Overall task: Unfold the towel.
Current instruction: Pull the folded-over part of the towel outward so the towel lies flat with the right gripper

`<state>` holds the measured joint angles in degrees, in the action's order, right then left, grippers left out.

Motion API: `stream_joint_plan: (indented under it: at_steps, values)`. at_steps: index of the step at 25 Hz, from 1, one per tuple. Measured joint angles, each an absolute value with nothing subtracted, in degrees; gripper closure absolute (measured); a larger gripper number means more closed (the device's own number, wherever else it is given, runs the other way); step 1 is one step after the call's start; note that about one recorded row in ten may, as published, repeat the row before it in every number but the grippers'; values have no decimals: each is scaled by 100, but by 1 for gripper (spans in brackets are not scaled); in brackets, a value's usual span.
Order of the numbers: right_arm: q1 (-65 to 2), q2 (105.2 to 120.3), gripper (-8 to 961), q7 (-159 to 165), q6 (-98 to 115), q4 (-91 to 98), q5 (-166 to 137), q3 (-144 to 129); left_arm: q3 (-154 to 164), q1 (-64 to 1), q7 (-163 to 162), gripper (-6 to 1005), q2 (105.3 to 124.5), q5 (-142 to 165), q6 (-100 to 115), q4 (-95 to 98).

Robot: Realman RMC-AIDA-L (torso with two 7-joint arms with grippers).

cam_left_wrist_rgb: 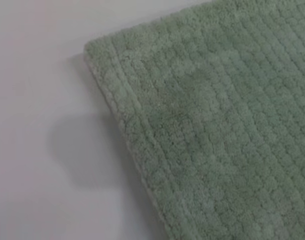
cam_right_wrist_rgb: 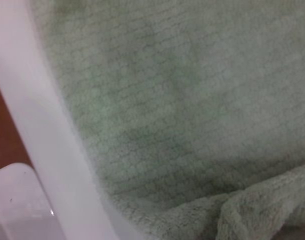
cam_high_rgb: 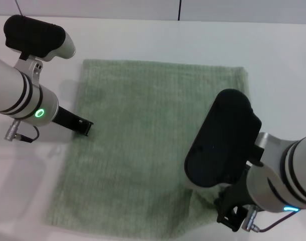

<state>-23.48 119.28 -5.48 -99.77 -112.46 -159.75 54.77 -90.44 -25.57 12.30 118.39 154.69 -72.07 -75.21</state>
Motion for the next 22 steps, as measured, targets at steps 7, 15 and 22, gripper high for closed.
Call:
stream_joint_plan:
  at_steps: [7,15,22]
  values:
    - [-2310,11925,823,-364,-9950,-11188,-16023,5207,-9019,-2566,1236,1000,11839,15469,-7212,-7524]
    - [-2188,11909,816,-255,-9932,-11370,-16201,5252,-8956,-2567,1235,1001,11839,15469,-7216,-7524]
    - [-2090,11914,633,-243,-9920,-11635,-16249,5338,-8956,-2586,1232,1000,11839,15469,-7227,-7587]
